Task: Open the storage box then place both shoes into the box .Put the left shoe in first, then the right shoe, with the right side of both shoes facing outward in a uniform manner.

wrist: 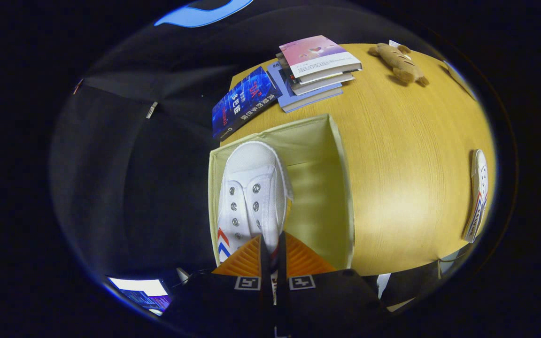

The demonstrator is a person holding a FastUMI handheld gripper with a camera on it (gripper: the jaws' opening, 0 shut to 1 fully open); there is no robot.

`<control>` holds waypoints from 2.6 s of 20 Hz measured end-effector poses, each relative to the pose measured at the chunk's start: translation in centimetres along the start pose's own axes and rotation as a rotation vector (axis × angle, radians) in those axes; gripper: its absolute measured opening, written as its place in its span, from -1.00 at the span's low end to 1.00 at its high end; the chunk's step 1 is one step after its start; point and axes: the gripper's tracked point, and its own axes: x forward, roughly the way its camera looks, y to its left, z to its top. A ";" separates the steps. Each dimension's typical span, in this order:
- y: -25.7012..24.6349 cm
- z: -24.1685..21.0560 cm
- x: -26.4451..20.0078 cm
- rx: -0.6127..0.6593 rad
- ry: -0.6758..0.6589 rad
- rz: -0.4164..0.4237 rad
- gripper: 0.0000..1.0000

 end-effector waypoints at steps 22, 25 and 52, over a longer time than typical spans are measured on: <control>0.1 1.6 -9.0 0.009 -0.066 0.267 0.95; -4.1 2.0 -12.8 0.014 -0.114 0.253 0.95; -50.2 1.6 -14.3 0.117 -0.084 -0.391 0.76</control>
